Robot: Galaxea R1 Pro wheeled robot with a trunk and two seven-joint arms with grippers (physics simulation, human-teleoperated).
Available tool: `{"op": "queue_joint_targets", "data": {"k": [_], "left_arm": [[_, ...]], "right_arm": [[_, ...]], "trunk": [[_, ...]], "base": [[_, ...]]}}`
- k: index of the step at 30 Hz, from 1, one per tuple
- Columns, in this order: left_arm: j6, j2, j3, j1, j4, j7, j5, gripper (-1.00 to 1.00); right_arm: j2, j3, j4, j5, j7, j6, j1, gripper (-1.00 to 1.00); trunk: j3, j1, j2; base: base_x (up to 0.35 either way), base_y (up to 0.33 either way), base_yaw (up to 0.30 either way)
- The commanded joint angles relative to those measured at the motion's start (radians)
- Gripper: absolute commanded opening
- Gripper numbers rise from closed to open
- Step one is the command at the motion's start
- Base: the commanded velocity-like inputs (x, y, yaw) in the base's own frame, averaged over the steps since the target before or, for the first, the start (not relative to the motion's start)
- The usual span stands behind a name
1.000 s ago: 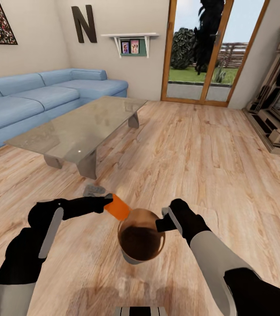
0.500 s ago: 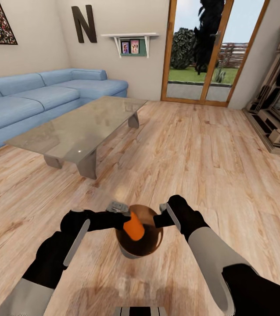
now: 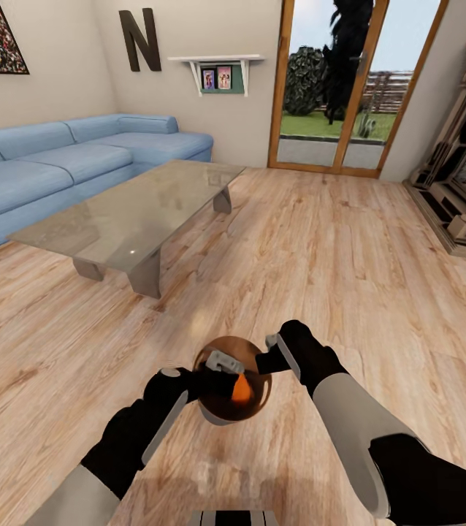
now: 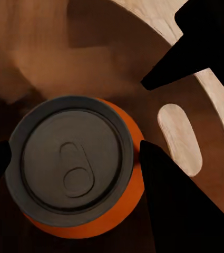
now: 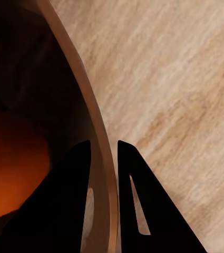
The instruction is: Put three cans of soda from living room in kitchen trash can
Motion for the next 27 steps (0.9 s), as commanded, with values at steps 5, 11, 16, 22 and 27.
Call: {"op": "queue_joint_targets", "data": {"k": [5,11,16,22,27], "left_arm": [[-0.038,-0.029,-0.028,-0.001,0.043,0.067,-0.008,-1.0],[-0.09,-0.035,-0.033,-0.001,0.093,0.139,-0.059,-1.0],[-0.104,-0.036,-0.032,-0.001,0.107,0.158,-0.163,-1.0],[-0.123,-0.036,-0.031,-0.001,0.112,0.182,-0.202,-1.0],[-0.151,-0.036,-0.031,-0.001,0.13,0.188,-0.204,1.0]], "right_arm": [[0.0,-0.001,0.002,-0.027,0.003,0.001,-0.001,-1.0],[0.0,-0.001,0.003,-0.027,0.004,0.001,-0.001,-1.0],[0.0,-0.001,0.003,-0.026,0.004,0.001,-0.001,-1.0],[0.0,-0.001,0.003,-0.027,0.004,0.001,-0.001,-1.0],[0.0,-0.001,0.003,-0.027,0.004,0.001,-0.001,-1.0]], "trunk": [[0.0,0.0,0.0],[0.0,0.0,0.0],[0.0,0.0,0.0],[0.0,0.0,0.0],[0.0,0.0,0.0]], "base": [[0.0,0.0,0.0],[0.0,0.0,0.0],[0.0,0.0,0.0],[0.0,0.0,0.0],[0.0,0.0,0.0]]}}
